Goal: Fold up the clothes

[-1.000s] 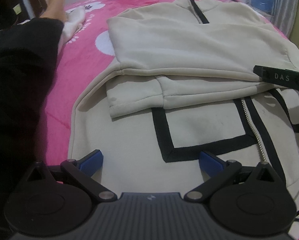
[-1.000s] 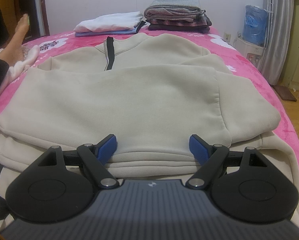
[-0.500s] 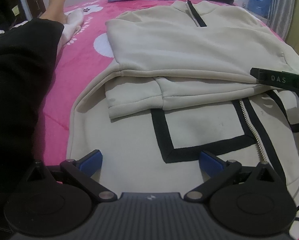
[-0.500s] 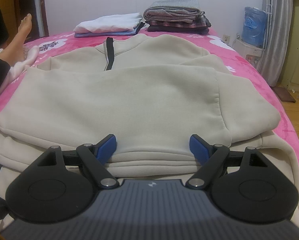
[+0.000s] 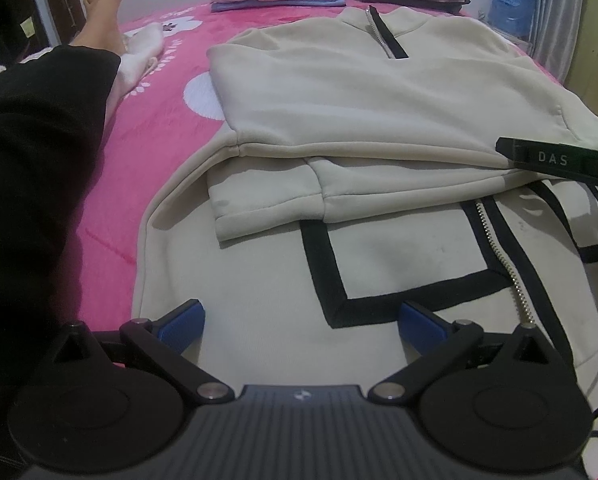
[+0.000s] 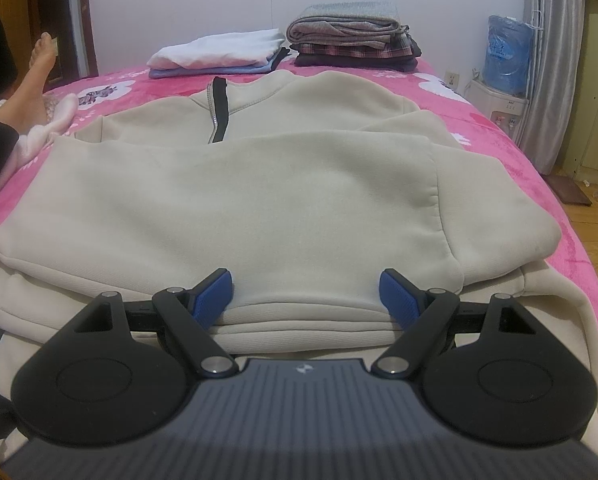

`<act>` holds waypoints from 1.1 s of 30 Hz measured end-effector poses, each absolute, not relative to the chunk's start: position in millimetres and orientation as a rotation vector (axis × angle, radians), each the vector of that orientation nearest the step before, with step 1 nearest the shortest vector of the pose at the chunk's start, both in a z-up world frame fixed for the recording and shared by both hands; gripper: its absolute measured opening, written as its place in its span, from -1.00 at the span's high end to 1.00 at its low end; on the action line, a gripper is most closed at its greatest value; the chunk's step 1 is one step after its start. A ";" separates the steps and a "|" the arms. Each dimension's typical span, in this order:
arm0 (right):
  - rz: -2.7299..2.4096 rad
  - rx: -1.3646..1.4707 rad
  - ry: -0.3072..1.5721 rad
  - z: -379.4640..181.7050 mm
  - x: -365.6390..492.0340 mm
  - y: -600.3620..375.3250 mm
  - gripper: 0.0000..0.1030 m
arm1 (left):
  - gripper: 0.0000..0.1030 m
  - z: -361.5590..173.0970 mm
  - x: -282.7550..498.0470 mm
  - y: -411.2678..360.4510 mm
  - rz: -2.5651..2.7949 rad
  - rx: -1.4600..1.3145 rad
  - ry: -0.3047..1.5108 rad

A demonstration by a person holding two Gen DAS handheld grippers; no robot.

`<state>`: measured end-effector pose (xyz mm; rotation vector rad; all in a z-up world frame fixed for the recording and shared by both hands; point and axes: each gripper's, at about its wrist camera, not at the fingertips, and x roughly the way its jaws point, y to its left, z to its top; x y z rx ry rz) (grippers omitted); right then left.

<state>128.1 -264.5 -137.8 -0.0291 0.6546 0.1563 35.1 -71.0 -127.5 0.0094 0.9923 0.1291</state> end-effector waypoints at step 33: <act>0.163 -0.020 0.643 -139.2 126.9 -266.6 -0.59 | -0.78 -60.3 73.8 -87.4 0.059 0.171 0.643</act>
